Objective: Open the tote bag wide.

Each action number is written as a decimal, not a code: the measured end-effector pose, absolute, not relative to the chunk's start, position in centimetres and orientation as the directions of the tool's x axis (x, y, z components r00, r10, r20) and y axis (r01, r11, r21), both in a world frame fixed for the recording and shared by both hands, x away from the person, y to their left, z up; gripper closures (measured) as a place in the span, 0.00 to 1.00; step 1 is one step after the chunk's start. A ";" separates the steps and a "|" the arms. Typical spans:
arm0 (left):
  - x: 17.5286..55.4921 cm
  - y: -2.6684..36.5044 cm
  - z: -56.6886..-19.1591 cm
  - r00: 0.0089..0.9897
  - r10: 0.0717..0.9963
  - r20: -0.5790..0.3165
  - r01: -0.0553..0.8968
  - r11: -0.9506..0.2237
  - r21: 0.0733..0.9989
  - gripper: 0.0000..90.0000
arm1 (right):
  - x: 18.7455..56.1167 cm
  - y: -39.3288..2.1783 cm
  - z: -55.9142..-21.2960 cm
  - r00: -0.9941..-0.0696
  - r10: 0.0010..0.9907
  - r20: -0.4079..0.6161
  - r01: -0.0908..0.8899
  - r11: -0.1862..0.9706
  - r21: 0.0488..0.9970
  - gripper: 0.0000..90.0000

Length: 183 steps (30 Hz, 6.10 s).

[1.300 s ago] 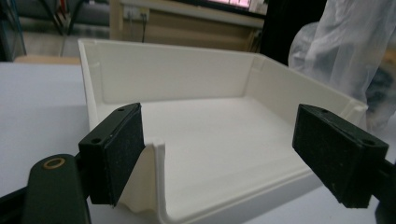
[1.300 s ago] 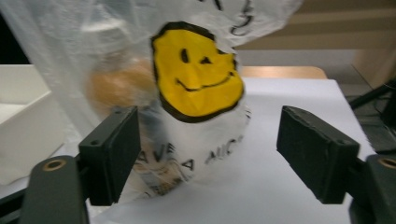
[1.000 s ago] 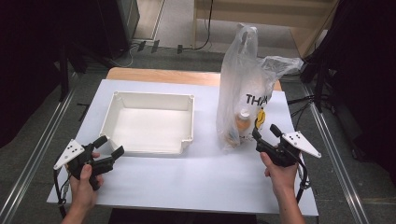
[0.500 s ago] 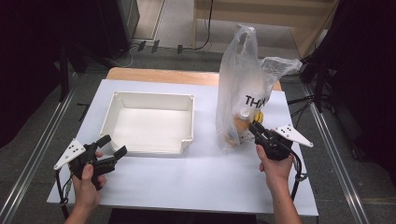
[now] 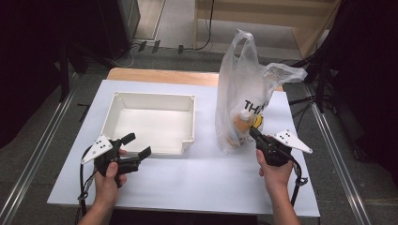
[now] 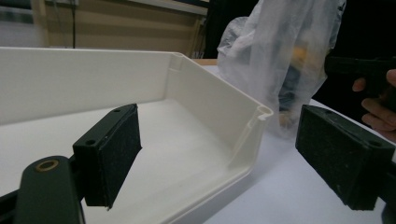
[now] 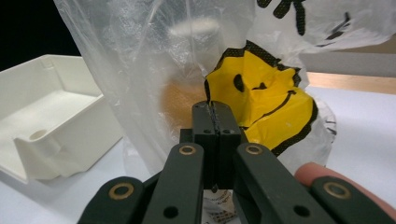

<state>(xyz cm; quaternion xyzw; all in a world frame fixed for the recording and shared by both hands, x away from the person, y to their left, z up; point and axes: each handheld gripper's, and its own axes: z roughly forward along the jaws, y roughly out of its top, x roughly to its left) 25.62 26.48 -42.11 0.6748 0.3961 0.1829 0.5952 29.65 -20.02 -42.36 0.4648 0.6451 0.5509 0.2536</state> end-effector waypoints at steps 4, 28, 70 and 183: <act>26.3 24.4 -41.7 0.632 0.734 -0.248 0.331 0.033 0.943 0.16 | 29.3 -19.7 -42.7 -0.453 0.875 0.172 0.318 -0.021 0.948 1.00; 28.3 15.8 -40.8 0.710 0.675 -0.199 0.320 -0.058 0.946 0.16 | 28.5 -17.8 -44.2 -0.512 0.849 0.131 0.330 0.054 0.943 1.00; 29.6 11.7 -39.6 0.776 0.590 -0.223 0.325 -0.071 0.943 1.00 | 28.3 -17.0 -44.7 -0.551 0.829 0.093 0.316 0.104 0.943 0.82; 29.2 7.6 -46.7 0.702 0.689 -0.181 0.450 -0.232 0.862 1.00 | 32.7 -19.7 -37.2 -0.384 0.907 0.171 0.265 -0.069 0.962 0.87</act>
